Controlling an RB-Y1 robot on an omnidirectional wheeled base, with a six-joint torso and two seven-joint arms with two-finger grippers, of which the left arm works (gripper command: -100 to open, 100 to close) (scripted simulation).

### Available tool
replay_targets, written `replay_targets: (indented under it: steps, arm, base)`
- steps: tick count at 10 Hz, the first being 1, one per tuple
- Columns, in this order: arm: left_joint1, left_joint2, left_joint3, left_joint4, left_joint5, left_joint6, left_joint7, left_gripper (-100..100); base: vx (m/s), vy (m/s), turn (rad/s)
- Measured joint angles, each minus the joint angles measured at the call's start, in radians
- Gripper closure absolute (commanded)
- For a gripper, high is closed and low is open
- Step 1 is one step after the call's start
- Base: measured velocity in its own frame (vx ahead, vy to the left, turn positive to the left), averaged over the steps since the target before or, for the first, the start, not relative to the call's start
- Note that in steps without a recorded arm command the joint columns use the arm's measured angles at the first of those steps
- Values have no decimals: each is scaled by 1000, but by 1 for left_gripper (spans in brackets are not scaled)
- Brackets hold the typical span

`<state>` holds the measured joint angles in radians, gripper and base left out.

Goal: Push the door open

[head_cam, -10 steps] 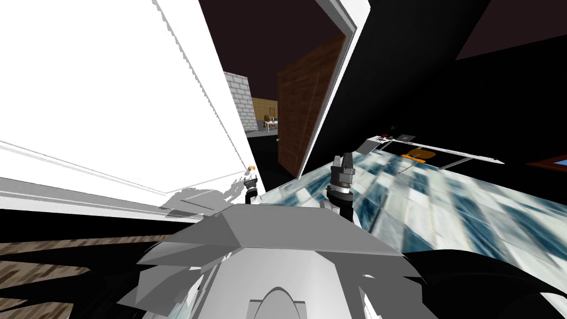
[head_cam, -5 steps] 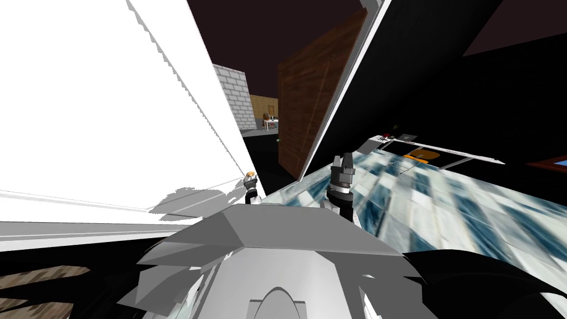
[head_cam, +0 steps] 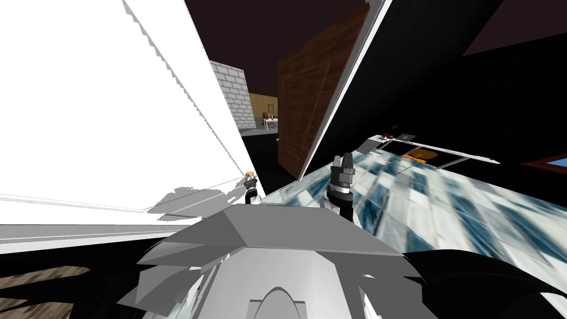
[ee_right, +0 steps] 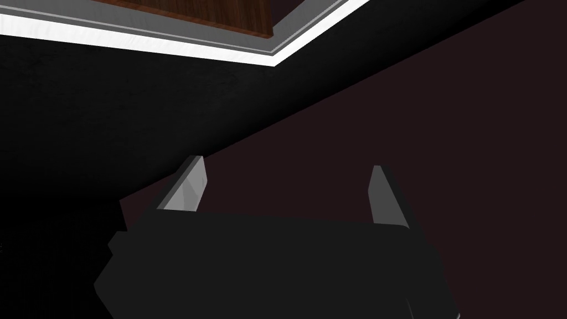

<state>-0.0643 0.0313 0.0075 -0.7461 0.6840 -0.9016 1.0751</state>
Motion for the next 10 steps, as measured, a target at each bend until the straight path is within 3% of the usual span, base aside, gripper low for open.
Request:
replay_targets:
  steps: [1,3,4,5,7,9,10]
  arm:
    - [0,0,0,0,0,0,0,100]
    - [46,1,15,-40,17,11,-13,100]
    - [41,10,27,-27,28,9,-11,100]
    - [-2,20,40,48,37,-29,6,100]
    - [25,20,54,-12,46,-15,-17,100]
    - [77,22,75,-84,68,12,-36,100]
    - [66,26,85,-61,76,0,-34,100]
  base:
    - [91,13,-112]
    - [174,44,-102]
    - [190,40,-52]
    - [128,38,-39]
    - [55,15,-36]
    - [149,37,-93]
    - [131,47,-74]
